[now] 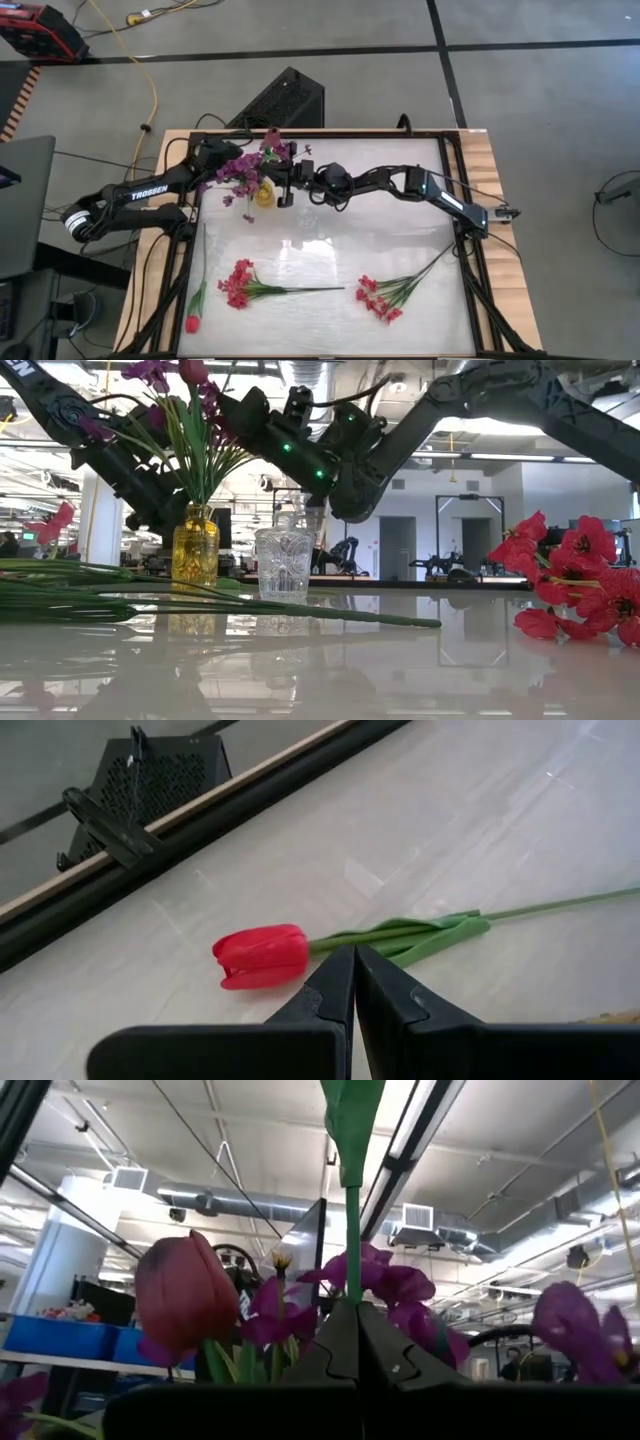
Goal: Sort flowers into vase by color
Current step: Put the red flower into the yellow vase
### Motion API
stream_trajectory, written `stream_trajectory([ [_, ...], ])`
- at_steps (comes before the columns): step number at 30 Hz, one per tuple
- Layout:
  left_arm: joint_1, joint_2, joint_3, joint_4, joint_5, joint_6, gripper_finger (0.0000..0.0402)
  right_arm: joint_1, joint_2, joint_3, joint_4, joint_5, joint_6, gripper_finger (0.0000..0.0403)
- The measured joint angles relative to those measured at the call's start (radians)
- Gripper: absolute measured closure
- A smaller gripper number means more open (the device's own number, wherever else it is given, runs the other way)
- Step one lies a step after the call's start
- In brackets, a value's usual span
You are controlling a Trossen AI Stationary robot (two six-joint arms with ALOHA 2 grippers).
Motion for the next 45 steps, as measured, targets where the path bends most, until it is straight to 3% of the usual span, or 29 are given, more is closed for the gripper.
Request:
stream_trajectory([
  [5,0.000,-0.003,0.000,-0.025,0.001,0.020,0.0401,0.001,0.000,-0.067,-0.001,0.065,0.028,0.0387],
  [14,0.002,-0.130,0.000,-0.050,-0.131,0.042,0.0401,-0.008,-0.060,-0.071,-0.001,0.069,0.003,0.0387],
  [19,0.002,-0.196,0.000,-0.093,-0.147,0.042,0.0401,-0.046,-0.183,-0.122,-0.005,-0.020,0.088,0.0387],
  [25,0.002,-0.220,0.000,-0.105,-0.148,0.026,0.0401,-0.122,-0.493,-0.389,-0.147,-0.029,0.092,0.0387],
  [28,0.002,-0.219,0.000,-0.101,-0.146,0.018,0.0401,-0.165,-0.695,-0.524,-0.428,0.047,0.106,0.0387],
  [34,0.002,-0.219,0.000,-0.100,-0.140,0.011,0.0401,-0.169,-0.977,-0.589,-1.357,0.345,0.208,0.0387],
  [40,-0.014,-0.219,0.000,-0.083,-0.140,0.015,0.0401,-0.192,-1.024,-0.590,-1.970,0.427,0.464,0.0370],
  [45,-0.038,-0.219,0.000,-0.063,-0.141,0.029,0.0401,-0.242,-0.941,-0.591,-2.142,0.374,0.522,0.0357],
])
